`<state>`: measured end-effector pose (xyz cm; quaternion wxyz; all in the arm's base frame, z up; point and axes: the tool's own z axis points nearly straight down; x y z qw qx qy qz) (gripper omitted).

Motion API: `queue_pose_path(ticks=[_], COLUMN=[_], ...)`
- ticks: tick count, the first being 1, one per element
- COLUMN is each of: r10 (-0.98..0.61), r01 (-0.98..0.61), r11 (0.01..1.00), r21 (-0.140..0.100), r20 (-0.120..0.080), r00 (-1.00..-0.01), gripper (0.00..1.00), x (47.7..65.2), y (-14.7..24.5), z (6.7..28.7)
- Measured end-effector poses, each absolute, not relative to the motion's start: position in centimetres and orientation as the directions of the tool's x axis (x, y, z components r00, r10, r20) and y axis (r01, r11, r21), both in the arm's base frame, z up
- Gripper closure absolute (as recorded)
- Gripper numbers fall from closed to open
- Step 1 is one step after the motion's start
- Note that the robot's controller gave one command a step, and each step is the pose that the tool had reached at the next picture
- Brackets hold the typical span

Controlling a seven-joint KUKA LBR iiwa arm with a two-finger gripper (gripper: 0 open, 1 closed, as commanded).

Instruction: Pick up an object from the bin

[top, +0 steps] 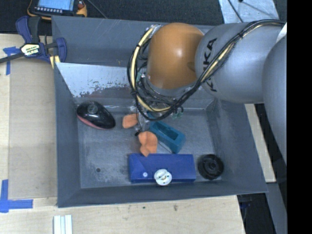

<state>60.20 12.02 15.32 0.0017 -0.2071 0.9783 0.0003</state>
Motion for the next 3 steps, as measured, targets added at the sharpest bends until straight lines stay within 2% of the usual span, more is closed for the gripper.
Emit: queue_pose_path(ticks=[1, 2, 3], r10=[-0.405, -0.401, -0.39], r01=[-0.405, -0.401, -0.39], r11=[0.915, 0.916, 0.921], r21=[0.0, 0.001, 0.001], r20=[-0.003, 0.003, 0.002], r00=[-0.915, -0.916, -0.921], gripper=[1.0, 1.0, 1.0], x=[60.2, 60.2, 56.7], y=[12.0, 12.0, 12.2], z=[15.3, 20.0, 25.5])
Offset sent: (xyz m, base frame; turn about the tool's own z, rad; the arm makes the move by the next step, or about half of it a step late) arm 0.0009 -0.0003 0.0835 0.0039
